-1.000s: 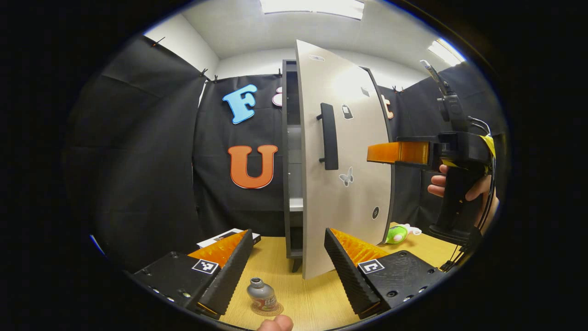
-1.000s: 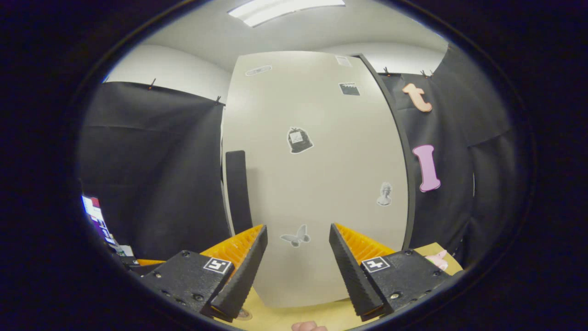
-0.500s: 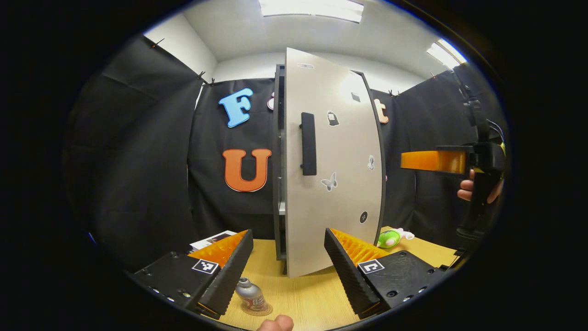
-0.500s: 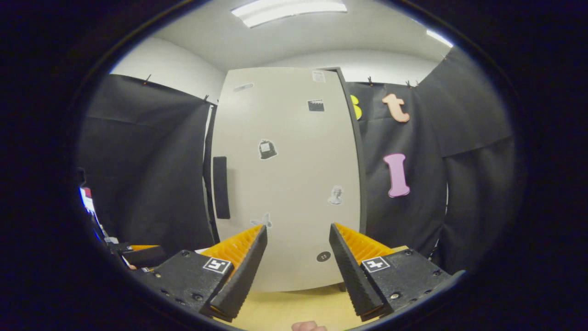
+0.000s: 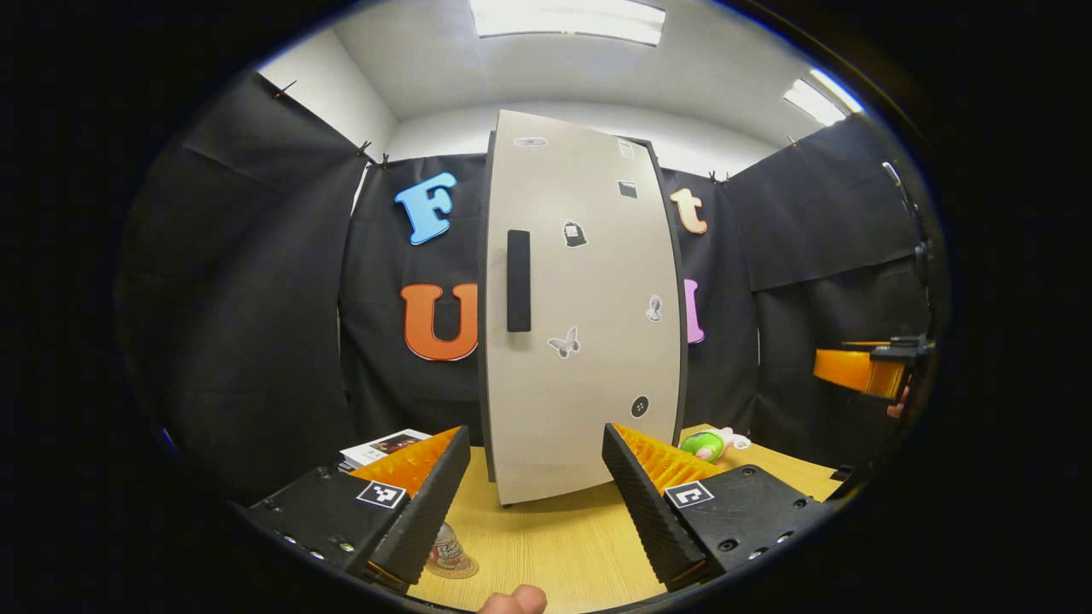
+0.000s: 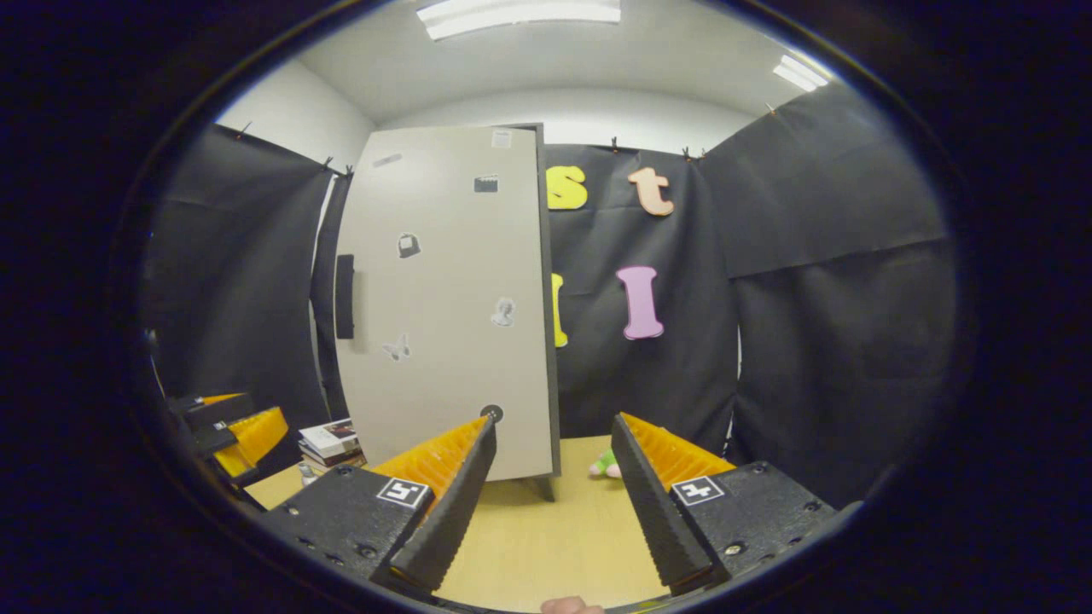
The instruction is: Open the cabinet door with the right hand, grasp the bottle in the cabinet with the left hand and place it on the coaster, then close the cabinet door with the right hand.
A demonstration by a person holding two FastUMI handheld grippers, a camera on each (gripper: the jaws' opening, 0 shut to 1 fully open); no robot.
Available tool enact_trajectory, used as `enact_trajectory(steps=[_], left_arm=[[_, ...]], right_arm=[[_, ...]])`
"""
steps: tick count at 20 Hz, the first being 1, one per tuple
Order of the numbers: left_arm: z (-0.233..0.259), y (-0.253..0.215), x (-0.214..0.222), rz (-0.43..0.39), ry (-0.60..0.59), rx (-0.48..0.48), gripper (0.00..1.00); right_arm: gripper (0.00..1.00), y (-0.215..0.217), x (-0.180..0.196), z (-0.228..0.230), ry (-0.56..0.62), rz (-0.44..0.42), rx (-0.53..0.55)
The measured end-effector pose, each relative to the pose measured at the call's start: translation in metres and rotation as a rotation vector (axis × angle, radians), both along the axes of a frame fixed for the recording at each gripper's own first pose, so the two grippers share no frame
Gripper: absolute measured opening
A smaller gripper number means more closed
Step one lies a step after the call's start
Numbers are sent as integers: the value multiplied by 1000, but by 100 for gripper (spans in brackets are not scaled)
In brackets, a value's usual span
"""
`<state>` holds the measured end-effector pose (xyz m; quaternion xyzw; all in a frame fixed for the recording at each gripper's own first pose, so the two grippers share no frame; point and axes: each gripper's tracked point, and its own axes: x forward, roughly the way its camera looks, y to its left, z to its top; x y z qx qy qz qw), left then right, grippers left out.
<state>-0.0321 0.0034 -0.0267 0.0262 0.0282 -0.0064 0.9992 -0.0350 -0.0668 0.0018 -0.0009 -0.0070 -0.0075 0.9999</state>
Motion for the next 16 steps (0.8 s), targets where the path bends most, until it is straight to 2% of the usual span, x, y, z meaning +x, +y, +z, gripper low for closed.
enact_trajectory(steps=[6, 16], left_arm=[[-2, -6, -8, 10, 0, 20, 94], [6, -1, -10, 35, -20, 17, 94]], right_arm=[[89, -7, -18, -6, -10, -1, 43], [89, 3, -13, 1, -19, 38, 28]])
